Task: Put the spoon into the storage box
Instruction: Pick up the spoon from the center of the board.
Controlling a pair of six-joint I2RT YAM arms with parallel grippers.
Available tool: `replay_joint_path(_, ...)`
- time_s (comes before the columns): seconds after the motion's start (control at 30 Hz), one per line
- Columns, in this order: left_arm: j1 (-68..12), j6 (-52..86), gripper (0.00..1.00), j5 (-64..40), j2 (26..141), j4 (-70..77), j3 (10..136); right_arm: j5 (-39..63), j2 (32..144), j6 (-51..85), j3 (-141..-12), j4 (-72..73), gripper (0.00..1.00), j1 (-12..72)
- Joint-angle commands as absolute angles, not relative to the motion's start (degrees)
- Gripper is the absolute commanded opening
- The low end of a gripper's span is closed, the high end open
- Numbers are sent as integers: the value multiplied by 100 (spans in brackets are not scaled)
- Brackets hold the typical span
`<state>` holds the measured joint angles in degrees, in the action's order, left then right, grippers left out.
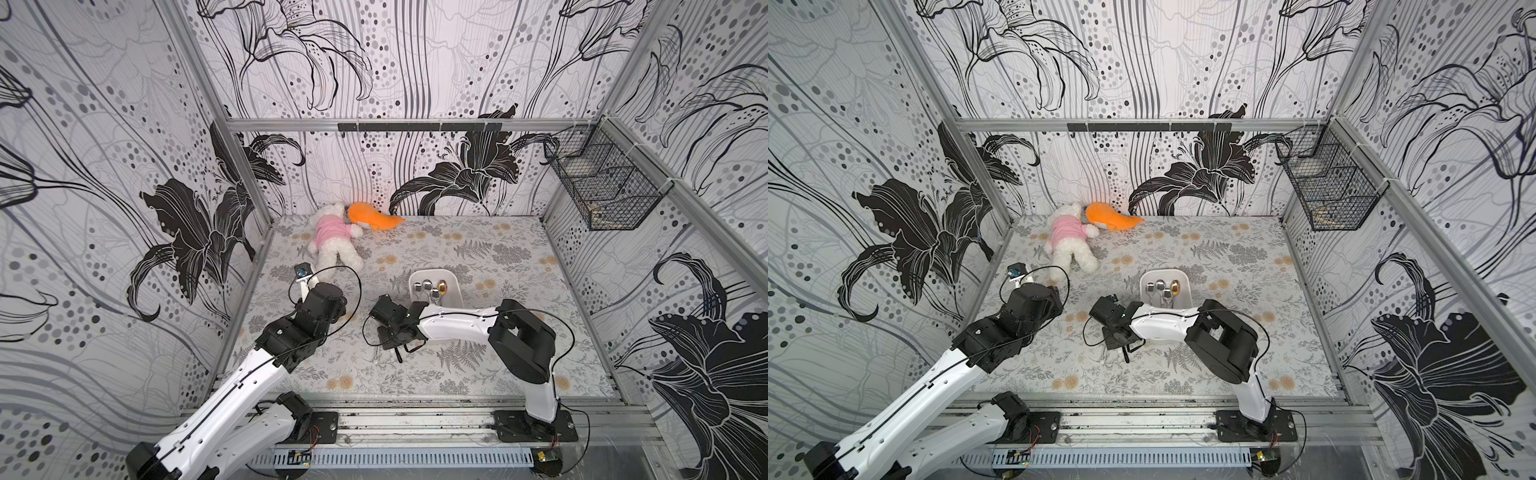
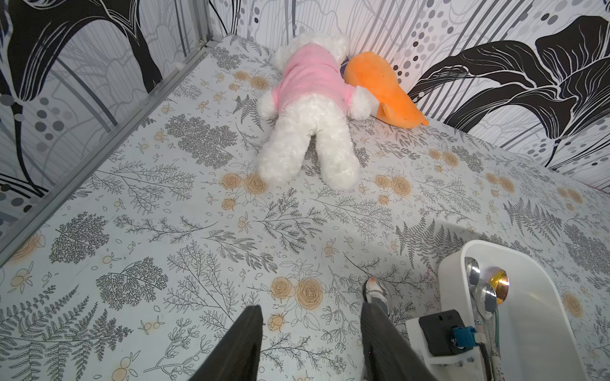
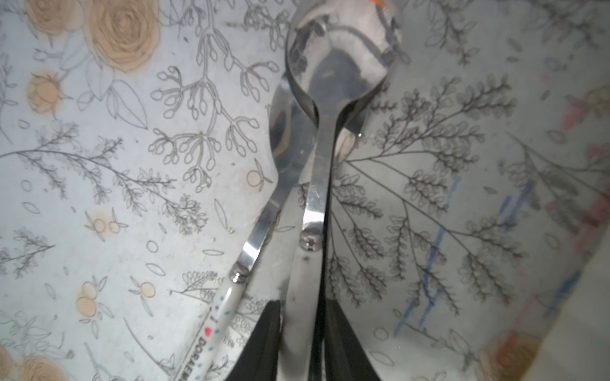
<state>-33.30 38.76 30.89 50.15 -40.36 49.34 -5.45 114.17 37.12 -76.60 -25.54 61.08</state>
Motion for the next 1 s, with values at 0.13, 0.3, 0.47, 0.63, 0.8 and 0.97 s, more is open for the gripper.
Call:
replay_joint_path(0.13, -3287, 3795, 54, 3048, 5002, -3867, 4887, -780, 11496, 3806, -7769, -3014, 24, 6222)
replay_joint_path(0.3, -3283, 3813, 54, 3023, 4993, -3850, 4869, -912, 11425, 3789, -7831, -3060, 20, 6218)
replay_joint_path(0.47, -3286, 3854, 54, 2916, 5002, -3789, 4825, -967, 11179, 3696, -7788, -2891, 18, 6221)
replay_joint_path(0.63, -3287, 3927, 54, 2528, 4965, -3513, 4649, -981, 10863, 3447, -7627, -2586, 17, 6221)
replay_joint_path(0.8, -3284, 4037, 54, 1599, 4795, -2658, 4167, -1066, 10473, 3038, -7427, -2281, 17, 6207)
replay_joint_path(0.97, -3285, 4084, 54, 550, 4599, -1423, 3567, -753, 9808, 2609, -6821, -1695, 14, 5890)
